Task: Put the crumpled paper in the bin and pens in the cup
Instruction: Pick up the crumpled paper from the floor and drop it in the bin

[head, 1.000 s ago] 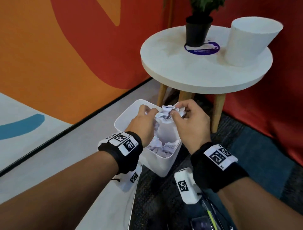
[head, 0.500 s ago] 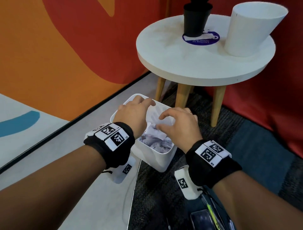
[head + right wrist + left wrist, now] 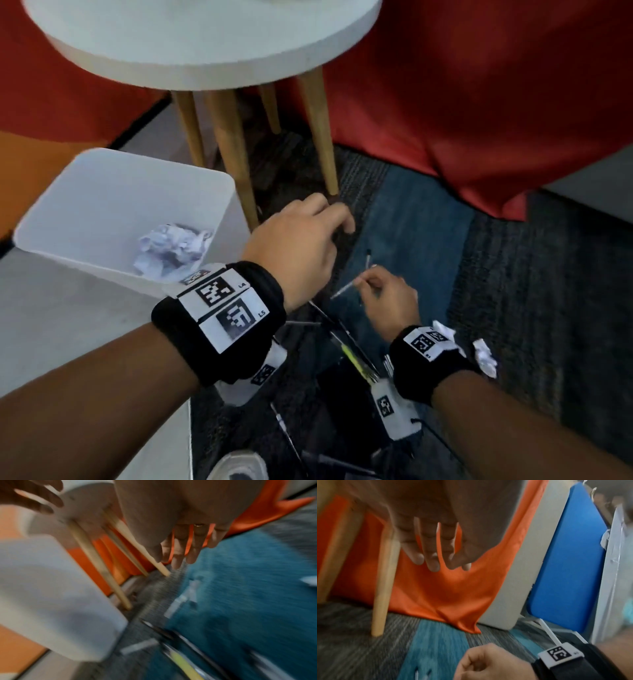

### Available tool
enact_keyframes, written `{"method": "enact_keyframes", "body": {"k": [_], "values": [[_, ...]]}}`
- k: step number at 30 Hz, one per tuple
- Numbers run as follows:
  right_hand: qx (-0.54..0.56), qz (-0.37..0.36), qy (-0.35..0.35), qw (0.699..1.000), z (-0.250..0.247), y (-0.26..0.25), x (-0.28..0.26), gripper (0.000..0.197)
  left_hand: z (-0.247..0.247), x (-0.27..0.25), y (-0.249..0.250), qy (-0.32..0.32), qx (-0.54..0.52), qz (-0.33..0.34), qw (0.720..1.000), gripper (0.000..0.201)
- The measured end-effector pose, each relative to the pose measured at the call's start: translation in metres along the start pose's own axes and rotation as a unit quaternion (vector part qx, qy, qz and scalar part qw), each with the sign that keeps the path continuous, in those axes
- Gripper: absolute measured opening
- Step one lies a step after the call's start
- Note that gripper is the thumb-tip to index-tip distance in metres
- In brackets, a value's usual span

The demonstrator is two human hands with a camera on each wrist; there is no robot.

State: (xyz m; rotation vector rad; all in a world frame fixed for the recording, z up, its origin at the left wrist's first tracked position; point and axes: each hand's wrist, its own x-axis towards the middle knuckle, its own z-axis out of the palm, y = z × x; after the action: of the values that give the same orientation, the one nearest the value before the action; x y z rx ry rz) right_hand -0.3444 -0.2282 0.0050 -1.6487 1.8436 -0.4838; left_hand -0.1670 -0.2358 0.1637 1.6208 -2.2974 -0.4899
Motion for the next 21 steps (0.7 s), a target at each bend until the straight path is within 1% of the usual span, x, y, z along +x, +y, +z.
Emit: {"method": "enact_keyframes", "body": {"k": [3, 6, 8, 10, 11, 13, 15, 17, 18, 21], "values": [[-0.085, 0.069, -0.034, 0.993, 0.0, 0.064, -0.019, 0.011, 0.048, 0.007, 0.01, -0.09, 0.02, 0.012, 0.996, 0.03], [-0.114, 0.109, -0.023, 0.987, -0.004, 0.109, -0.038, 0.01, 0.095, 0.01, 0.014, -0.151, 0.015, 0.016, 0.988, 0.025], [-0.136, 0.138, -0.008, 0.981, -0.006, 0.134, -0.046, 0.013, 0.124, 0.012, 0.017, -0.183, 0.003, 0.008, 0.983, 0.024], [-0.152, 0.149, 0.021, 0.977, -0.005, 0.153, -0.048, 0.022, 0.151, 0.013, 0.024, -0.205, -0.006, 0.015, 0.979, 0.024], [-0.158, 0.151, 0.025, 0.975, -0.004, 0.161, -0.046, 0.031, 0.165, 0.014, 0.028, -0.215, -0.008, 0.021, 0.976, 0.024], [-0.191, 0.148, -0.001, 0.97, 0.001, 0.173, -0.04, 0.049, 0.191, 0.016, 0.037, -0.247, -0.011, 0.022, 0.969, 0.023], [-0.214, 0.145, -0.043, 0.965, 0.009, 0.185, -0.032, 0.056, 0.214, 0.017, 0.046, -0.274, -0.01, 0.022, 0.961, 0.022], [-0.203, 0.126, -0.057, 0.969, 0.019, 0.195, -0.027, 0.05, 0.23, 0.017, 0.054, -0.278, -0.008, 0.034, 0.96, 0.02], [-0.177, 0.122, -0.042, 0.976, 0.021, 0.199, -0.028, 0.044, 0.236, 0.017, 0.058, -0.28, -0.007, 0.044, 0.959, 0.02], [-0.076, 0.137, 0.047, 0.987, 0.014, 0.209, -0.039, 0.035, 0.256, 0.02, 0.073, -0.291, 0.005, 0.072, 0.954, 0.022]]}}
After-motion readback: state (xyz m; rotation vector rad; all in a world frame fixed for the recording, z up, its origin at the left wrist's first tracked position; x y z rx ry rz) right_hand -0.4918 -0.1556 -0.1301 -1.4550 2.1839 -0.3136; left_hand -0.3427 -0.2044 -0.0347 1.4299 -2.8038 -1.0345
